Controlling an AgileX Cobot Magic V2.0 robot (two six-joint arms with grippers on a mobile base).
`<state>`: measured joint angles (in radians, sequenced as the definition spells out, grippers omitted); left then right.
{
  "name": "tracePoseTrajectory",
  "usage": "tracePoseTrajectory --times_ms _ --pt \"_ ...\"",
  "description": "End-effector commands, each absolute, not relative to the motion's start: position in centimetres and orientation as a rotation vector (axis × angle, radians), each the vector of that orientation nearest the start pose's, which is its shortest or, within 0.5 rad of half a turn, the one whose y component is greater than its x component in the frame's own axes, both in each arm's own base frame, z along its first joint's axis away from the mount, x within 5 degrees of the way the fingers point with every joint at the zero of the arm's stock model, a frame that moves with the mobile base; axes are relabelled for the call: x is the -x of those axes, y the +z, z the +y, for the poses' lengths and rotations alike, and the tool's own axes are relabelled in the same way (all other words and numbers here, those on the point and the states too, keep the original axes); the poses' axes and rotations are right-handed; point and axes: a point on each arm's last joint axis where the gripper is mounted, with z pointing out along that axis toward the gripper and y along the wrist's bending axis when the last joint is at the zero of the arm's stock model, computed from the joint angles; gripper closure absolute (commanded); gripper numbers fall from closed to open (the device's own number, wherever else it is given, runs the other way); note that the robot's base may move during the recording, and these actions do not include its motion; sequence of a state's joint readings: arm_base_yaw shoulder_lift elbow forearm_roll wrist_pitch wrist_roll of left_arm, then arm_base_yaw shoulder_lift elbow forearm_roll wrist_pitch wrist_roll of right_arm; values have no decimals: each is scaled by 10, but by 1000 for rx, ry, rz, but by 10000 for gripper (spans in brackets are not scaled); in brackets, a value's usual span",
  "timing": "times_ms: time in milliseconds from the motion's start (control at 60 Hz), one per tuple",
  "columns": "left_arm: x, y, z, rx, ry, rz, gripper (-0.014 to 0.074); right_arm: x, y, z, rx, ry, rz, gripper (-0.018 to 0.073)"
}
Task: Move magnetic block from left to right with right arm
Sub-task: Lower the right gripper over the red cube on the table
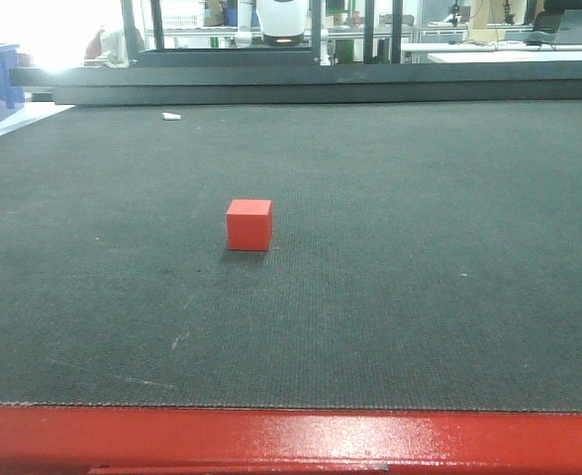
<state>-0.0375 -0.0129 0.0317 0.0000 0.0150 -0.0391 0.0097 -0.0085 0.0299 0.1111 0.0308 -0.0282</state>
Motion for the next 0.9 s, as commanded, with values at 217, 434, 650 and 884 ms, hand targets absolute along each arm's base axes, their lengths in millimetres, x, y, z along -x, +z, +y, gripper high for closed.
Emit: tracePoseTrajectory --times_ms 217,434,650,884 --pt "-55 208 -2 5 -73 1421 713 -54 211 0 -62 69 1422 474" --pt "-55 208 -2 5 -73 1421 713 -54 211 0 -62 69 1422 474" --pt "-55 208 -2 5 -73 1421 713 -54 211 0 -62 69 1422 474" --pt "-55 208 -2 5 -73 1421 713 -53 217 -1 -63 67 1379 474"
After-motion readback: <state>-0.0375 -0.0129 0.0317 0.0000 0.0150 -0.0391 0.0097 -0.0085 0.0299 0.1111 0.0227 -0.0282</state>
